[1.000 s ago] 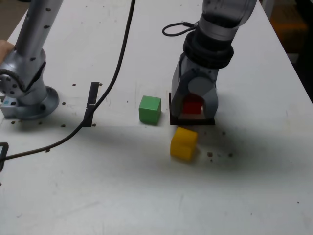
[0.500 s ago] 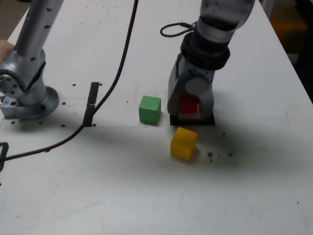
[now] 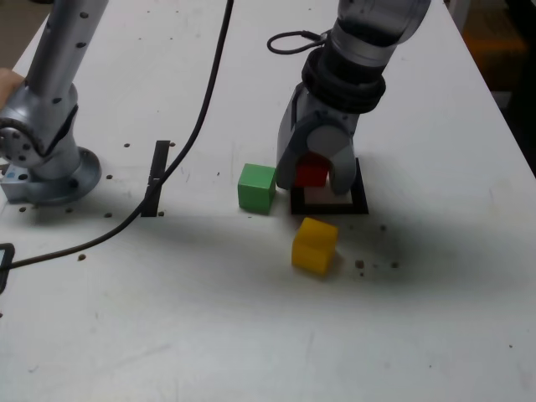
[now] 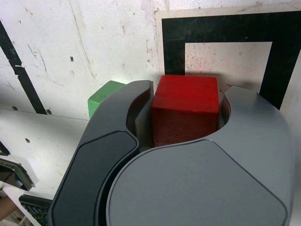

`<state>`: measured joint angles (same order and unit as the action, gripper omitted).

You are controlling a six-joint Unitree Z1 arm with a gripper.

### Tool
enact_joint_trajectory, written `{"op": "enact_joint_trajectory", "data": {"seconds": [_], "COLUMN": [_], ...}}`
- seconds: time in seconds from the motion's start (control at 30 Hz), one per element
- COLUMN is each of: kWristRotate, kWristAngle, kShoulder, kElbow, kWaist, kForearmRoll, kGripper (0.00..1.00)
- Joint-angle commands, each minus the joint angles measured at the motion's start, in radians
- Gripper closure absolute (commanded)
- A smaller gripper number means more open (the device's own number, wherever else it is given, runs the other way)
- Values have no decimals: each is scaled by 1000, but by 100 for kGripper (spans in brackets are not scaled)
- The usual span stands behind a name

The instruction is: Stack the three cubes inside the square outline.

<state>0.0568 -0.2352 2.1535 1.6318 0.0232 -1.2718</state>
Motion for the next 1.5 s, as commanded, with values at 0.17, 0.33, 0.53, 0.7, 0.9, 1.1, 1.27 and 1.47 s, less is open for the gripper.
{"op": "enact_joint_trajectory", "data": {"seconds": [0.17, 0.33, 0.53, 0.7, 0.9, 1.1, 1.27, 1.47], "kWristRotate": [-9, -16, -25, -28, -29, -34, -39, -40], "kWristAngle": [-8, -13, -16, -19, -26, -33, -28, -17], "kShoulder": [-10, -9, -7, -6, -8, -11, -16, -21], "kElbow": [4, 5, 6, 6, 3, 3, 3, 4], "kWaist": [-2, -2, -2, -2, -2, -2, -2, -2], "kForearmRoll": [10, 22, 38, 43, 45, 47, 54, 64], "kGripper": [43, 42, 40, 40, 38, 36, 34, 31]}}
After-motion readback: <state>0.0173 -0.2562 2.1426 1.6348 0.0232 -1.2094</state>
